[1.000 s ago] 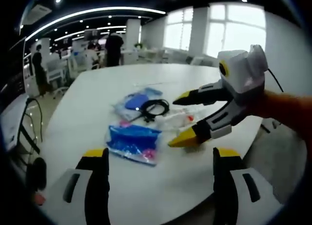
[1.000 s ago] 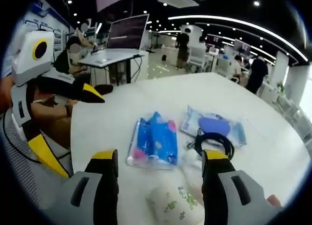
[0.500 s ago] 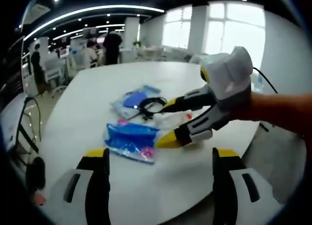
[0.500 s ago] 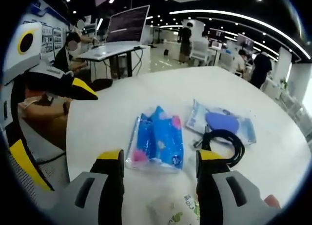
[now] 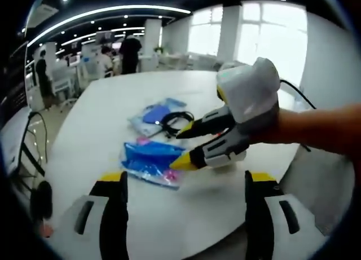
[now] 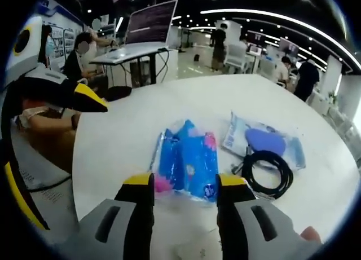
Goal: Arrange the tabletop items into an orderly group along one side of the table until the central work area is clear of visible clutter.
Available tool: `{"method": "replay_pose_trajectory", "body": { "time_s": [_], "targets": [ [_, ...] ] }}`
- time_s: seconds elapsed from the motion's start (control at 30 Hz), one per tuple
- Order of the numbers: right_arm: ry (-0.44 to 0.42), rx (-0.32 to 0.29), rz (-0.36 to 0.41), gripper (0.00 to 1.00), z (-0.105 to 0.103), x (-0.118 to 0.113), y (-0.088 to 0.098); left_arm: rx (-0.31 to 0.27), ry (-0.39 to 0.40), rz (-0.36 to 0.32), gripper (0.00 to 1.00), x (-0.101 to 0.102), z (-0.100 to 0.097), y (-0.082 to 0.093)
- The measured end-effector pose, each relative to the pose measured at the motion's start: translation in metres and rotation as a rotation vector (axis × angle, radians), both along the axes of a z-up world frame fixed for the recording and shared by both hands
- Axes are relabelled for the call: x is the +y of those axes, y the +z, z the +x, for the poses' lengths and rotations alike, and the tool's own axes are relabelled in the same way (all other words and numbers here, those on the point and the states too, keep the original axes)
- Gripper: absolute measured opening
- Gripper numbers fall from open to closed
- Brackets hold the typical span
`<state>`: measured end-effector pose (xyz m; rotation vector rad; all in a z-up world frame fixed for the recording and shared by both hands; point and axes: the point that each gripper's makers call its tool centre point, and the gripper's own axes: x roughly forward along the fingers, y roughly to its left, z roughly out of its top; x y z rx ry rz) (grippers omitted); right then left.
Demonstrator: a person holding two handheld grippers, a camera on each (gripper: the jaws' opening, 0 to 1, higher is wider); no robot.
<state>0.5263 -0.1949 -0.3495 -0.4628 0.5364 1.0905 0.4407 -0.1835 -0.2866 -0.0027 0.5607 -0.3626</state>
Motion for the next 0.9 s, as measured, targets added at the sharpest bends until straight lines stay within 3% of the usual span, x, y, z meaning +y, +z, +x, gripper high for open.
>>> {"method": "replay_pose_trajectory", "body": {
  "time_s": [0.07, 0.4, 0.9],
  "targets": [
    [-0.001, 0.004, -0.003, 0.41, 0.000, 0.000, -0.002, -0.013, -0.012, 0.002, 0.76, -0.001, 0.000, 0.002],
    [0.008, 0.023, -0.007, 0.36, 0.001, 0.009, -0.008, -0.013, -0.018, 0.007, 0.72, -0.001, 0.000, 0.000],
    [0.013, 0.050, -0.045, 0.25, 0.003, 0.007, -0.021, -0.002, -0.018, 0.013, 0.72, -0.002, 0.002, -0.002]
  ]
}}
